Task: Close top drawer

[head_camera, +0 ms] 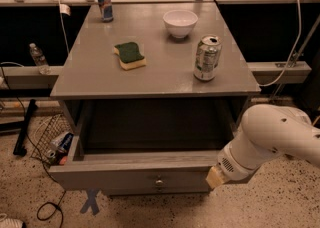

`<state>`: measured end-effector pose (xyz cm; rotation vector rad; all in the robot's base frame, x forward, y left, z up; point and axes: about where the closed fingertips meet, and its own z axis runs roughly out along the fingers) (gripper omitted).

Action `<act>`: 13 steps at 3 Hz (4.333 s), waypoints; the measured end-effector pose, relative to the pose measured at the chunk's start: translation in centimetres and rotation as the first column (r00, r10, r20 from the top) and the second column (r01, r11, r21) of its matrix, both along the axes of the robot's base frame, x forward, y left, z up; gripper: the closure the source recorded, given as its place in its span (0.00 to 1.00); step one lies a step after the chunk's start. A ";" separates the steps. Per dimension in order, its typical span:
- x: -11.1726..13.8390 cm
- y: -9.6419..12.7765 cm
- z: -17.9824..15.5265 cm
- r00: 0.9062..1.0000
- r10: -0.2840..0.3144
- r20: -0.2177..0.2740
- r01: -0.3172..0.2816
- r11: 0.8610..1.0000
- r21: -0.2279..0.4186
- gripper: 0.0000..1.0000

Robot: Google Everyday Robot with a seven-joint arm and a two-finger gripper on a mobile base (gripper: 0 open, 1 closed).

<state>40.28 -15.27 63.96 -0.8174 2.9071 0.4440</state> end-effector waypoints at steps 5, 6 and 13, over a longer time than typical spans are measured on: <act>5.6 -0.8 1.7 0.956 -0.178 0.234 0.159 0.982 0.098 1.00; 6.0 -1.3 1.5 0.930 -0.240 0.280 0.211 0.969 0.130 1.00; 12.8 -0.6 -0.5 0.897 -0.264 0.355 0.204 0.959 0.199 1.00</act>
Offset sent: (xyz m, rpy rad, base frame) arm 0.0996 0.0031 0.0189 0.1484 -0.3055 -0.1228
